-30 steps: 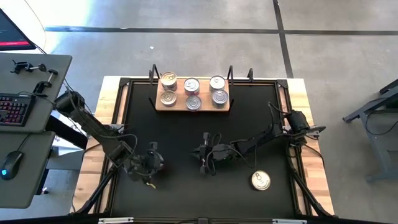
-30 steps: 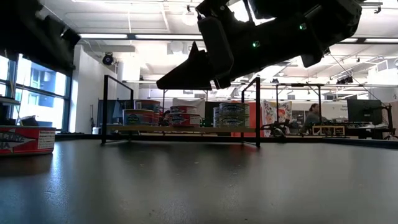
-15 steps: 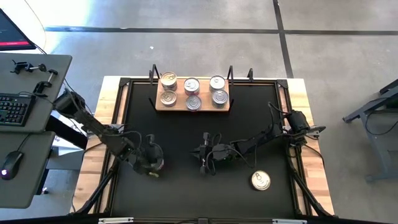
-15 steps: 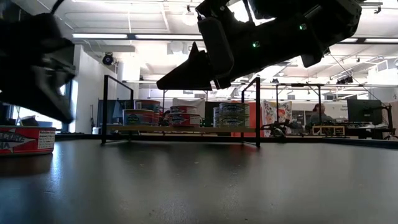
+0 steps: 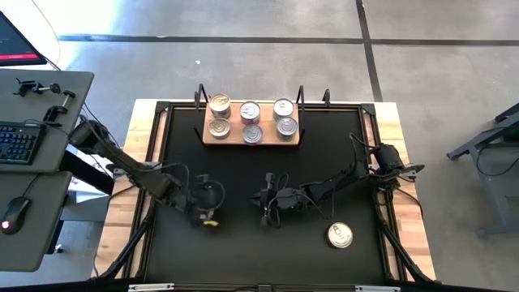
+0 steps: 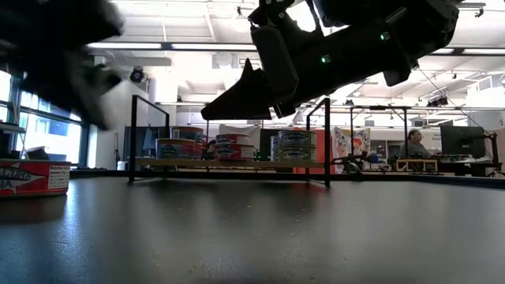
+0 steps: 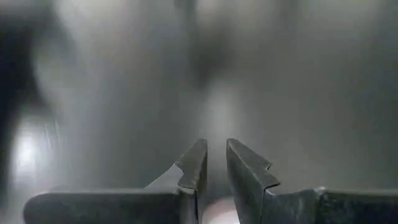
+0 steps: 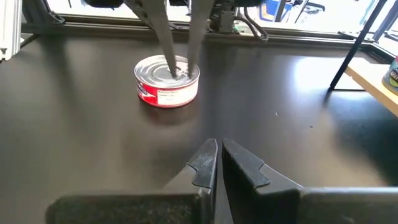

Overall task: Stack canned seafood by type on shelf
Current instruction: Stack the red tuna can on top of the other red tuna can on the shelf

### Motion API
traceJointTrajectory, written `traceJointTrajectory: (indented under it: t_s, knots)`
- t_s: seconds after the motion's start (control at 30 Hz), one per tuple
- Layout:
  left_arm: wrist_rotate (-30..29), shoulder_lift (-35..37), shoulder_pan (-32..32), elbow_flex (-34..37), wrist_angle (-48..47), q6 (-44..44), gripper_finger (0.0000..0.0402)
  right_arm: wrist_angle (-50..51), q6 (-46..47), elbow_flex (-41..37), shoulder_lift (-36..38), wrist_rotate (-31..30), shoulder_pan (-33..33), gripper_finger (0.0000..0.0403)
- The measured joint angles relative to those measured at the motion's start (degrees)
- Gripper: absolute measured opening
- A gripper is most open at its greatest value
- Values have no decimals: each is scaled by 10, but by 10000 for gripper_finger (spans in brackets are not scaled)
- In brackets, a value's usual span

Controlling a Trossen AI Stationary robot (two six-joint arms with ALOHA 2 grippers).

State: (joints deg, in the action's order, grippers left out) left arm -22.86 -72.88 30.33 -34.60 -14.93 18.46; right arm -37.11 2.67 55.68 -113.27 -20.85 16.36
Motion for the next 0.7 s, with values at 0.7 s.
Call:
traceJointTrajectory:
  t_s: [0.7]
  knots:
    - [-70, -16, -11, 73, 245, -178, 51, 2, 23, 0, 0, -5, -19, 14]
